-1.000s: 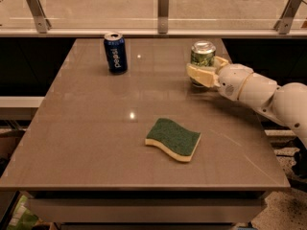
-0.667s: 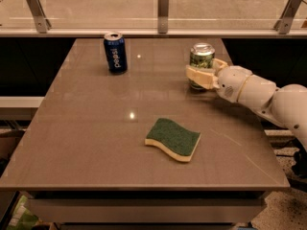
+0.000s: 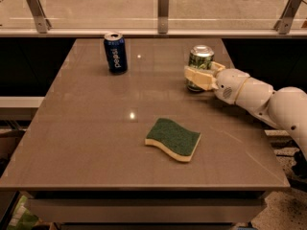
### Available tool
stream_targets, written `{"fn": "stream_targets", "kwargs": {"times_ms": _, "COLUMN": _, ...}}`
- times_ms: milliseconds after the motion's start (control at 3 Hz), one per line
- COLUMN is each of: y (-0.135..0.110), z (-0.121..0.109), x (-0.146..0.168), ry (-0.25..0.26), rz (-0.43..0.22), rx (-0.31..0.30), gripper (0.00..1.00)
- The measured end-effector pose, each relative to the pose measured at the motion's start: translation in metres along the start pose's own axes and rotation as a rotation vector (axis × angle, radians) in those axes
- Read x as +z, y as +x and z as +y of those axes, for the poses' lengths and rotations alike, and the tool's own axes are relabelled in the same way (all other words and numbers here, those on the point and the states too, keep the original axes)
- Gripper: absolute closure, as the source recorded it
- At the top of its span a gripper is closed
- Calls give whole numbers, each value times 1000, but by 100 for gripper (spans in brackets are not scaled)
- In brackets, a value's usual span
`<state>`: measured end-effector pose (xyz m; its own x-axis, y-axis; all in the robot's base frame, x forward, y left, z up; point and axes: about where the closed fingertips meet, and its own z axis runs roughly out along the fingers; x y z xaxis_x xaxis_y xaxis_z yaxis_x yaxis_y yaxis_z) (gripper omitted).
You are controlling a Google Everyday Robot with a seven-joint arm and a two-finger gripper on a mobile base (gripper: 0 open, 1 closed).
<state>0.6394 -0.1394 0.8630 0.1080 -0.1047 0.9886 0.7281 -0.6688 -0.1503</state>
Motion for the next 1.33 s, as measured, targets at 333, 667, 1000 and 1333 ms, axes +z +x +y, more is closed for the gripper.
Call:
{"fn": "stream_targets", "kwargs": {"times_ms": 333, "y": 0, "z": -2, "x": 2, "ry": 4, "rz": -1, "rx": 1, "gripper": 84}}
{"fn": "stream_targets", "kwargs": {"times_ms": 667, "y": 0, "z": -3, "x": 4, "ry": 8, "rz": -1, "rx": 4, "gripper": 61}}
{"fn": "stream_targets", "kwargs": {"times_ms": 1000, "y": 0, "z": -5, "x": 6, "ry": 12, "rz": -1, "rx": 6, "gripper": 37}}
{"fn": "stream_targets", "kwargs": {"times_ms": 1333, "y": 1, "z": -7, "x": 7, "ry": 15, "rz": -2, "rx": 8, "gripper": 15}}
